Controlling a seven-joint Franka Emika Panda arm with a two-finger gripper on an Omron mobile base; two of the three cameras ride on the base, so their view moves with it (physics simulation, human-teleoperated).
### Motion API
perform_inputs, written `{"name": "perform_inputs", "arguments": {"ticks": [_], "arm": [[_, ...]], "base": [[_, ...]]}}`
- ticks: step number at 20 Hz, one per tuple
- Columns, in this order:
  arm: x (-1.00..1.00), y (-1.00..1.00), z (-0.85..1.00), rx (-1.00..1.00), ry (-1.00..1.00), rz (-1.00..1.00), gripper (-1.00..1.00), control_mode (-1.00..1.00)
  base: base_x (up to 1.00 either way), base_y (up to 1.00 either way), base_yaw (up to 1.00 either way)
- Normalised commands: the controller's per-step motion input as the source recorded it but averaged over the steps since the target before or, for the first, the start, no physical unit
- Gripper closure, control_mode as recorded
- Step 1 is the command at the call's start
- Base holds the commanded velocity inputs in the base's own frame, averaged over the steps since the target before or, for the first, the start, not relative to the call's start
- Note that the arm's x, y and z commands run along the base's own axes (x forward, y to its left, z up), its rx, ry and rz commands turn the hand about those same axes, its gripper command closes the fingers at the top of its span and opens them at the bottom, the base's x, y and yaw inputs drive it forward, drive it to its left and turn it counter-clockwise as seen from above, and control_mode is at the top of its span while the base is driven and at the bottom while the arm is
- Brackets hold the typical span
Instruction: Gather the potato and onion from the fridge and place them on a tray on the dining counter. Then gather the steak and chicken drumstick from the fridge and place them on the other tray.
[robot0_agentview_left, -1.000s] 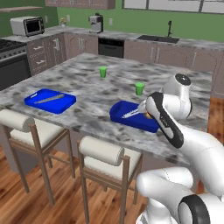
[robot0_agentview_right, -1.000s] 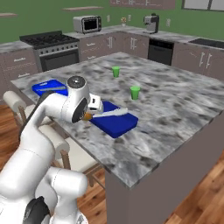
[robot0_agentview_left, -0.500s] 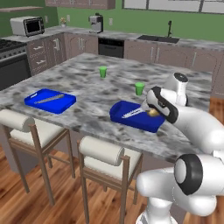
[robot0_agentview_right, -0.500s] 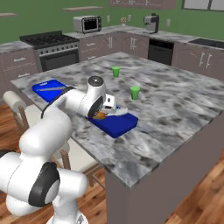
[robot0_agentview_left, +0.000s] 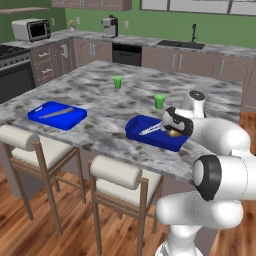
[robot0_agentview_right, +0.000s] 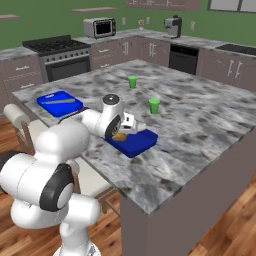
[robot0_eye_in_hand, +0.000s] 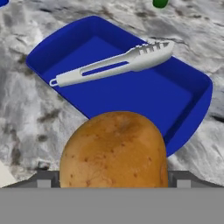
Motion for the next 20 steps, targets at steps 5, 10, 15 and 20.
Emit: {"name": "perform_inputs", "arguments": {"ticks": [5,10,15,20], "arm": [[0.48,-0.22,-0.28,-0.02,0.00,-0.03,1.00,-1.00],[0.44,-0.25,-0.21,0.00,0.02,0.00,1.00,-1.00],[0.31,-0.22,-0.25,0.00,0.02,-0.01,1.00,-1.00],[0.31,-0.16,-0.23,0.00,0.02,-0.02,1.00,-1.00]], "base": [[0.00,0.00,0.00],[0.00,0.00,0.00],[0.00,0.00,0.00],[0.00,0.00,0.00]]}}
